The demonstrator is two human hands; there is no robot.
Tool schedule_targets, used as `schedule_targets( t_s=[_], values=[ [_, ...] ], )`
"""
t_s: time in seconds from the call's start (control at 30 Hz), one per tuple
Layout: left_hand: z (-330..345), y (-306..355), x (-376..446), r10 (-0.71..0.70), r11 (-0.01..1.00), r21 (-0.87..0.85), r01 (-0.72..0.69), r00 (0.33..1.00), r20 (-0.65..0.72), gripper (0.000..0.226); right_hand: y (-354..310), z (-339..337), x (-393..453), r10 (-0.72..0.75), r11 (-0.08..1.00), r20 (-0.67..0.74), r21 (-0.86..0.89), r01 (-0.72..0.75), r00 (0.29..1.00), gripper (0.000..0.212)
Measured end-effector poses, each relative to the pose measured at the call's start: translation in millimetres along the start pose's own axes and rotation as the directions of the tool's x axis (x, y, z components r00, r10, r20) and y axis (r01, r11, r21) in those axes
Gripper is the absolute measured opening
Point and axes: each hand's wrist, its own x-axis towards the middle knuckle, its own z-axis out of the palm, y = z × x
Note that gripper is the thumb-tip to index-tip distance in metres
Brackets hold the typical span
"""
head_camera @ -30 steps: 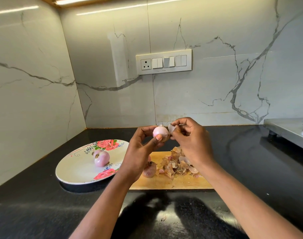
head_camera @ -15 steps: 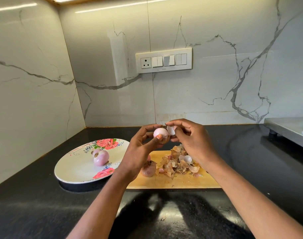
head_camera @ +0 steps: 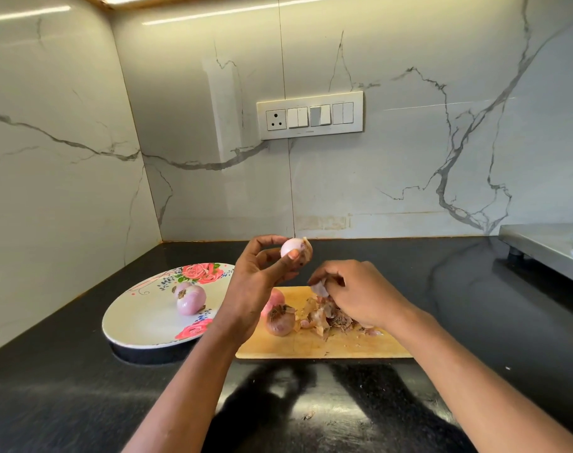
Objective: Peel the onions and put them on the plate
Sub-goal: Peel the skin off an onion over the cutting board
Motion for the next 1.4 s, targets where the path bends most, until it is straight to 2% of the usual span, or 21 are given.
schedule_targets(
  t_s=[0.1, 0.17, 0.23, 0.3, 0.37, 0.6, 0.73, 0.87, 1.17, 1.3, 1.4],
  values=[
    [-1, -1, 1, -0.009, 1.0, 0.003, 0.009, 1.0, -0.017, 0.052, 1, 0, -1, -0.011, 0.999, 0.023, -0.037, 0.012, 1.0, 0.029],
    [-2, -2, 1, -0.006, 1.0, 0.016, 0.006, 1.0, -0.024, 0.051, 1, -2, 1, -0.025, 1.0, -0.056, 0.007, 0.025, 0.998, 0.021],
    [-2, -2, 1, 0.014, 0.998, 0.059, -0.013, 1.0, -0.023, 0.052, -2, -8, 4, -0.002, 0.981, -0.157, 0.193, 0.032, 0.988, 0.016],
    [-2, -1, 0, 0.041, 0.992, 0.117, -0.039, 0.999, -0.013, 0.05, -8, -12, 5, 0.043, 0.879, -0.159, 0.475, 0.038, 0.986, 0.02],
    [0, 0, -1, 0.069, 0.984, 0.164, -0.069, 0.998, 0.009, 0.048, -11, -11, 5, 0.037, 0.81, -0.153, 0.584, 0.06, 0.988, 0.023],
    [2, -2, -2, 0.118, 0.958, 0.26, -0.122, 0.993, 0.03, 0.035, -4, -1, 10, -0.018, 0.814, -0.209, 0.565, 0.136, 0.978, 0.015],
    [2, -3, -2, 0.131, 0.951, 0.279, -0.132, 0.991, 0.022, 0.03, -5, 1, 7, -0.038, 0.876, -0.272, 0.454, 0.163, 0.962, 0.014],
    [3, -3, -3, 0.148, 0.942, 0.297, -0.153, 0.988, 0.037, 0.026, -7, 3, 4, -0.03, 0.895, -0.31, 0.414, 0.164, 0.95, 0.015],
    [4, -3, -4, 0.127, 0.957, 0.253, -0.14, 0.99, 0.067, 0.025, -11, 2, 1, 0.009, 0.912, -0.349, 0.387, 0.136, 0.937, 0.016],
    [2, -4, -3, 0.108, 0.968, 0.22, -0.12, 0.992, 0.063, 0.032, -13, 4, 0, 0.021, 0.913, -0.369, 0.385, 0.132, 0.929, 0.016],
    [0, -7, -2, 0.077, 0.991, 0.103, -0.08, 0.996, 0.039, 0.035, -14, 1, 1, 0.071, 0.884, -0.393, 0.451, 0.125, 0.917, 0.016]
  ],
)
